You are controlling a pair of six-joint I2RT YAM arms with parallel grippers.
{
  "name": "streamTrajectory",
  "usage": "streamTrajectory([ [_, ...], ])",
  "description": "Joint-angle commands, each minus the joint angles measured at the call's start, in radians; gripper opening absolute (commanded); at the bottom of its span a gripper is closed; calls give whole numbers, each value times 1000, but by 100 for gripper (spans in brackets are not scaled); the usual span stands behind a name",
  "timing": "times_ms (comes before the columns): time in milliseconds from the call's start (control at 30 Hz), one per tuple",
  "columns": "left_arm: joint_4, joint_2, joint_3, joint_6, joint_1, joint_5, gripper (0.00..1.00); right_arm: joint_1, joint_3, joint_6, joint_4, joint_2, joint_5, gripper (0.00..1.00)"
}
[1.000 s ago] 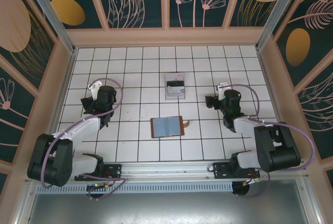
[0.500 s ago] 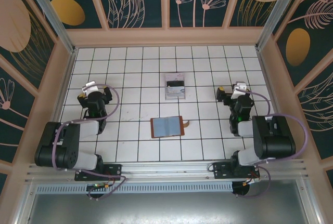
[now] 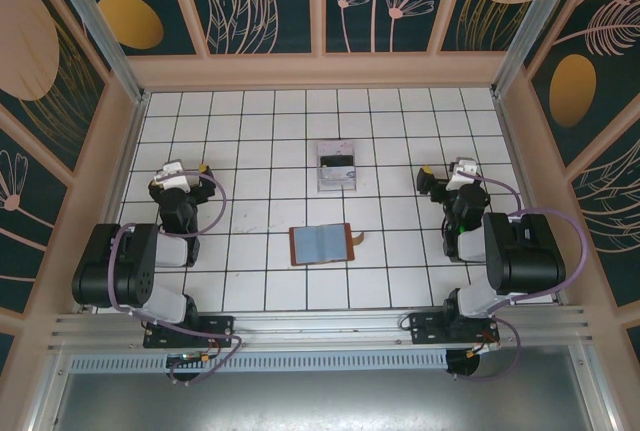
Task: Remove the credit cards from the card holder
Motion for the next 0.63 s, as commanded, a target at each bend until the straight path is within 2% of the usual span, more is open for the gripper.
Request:
streamTrajectory([
  [0, 85, 9, 1, 34, -4, 41, 98, -6, -3, 21, 56, 6, 23, 99],
  [600, 97, 3, -8, 34, -4, 46, 99, -6, 3, 21, 47, 8, 22, 99],
])
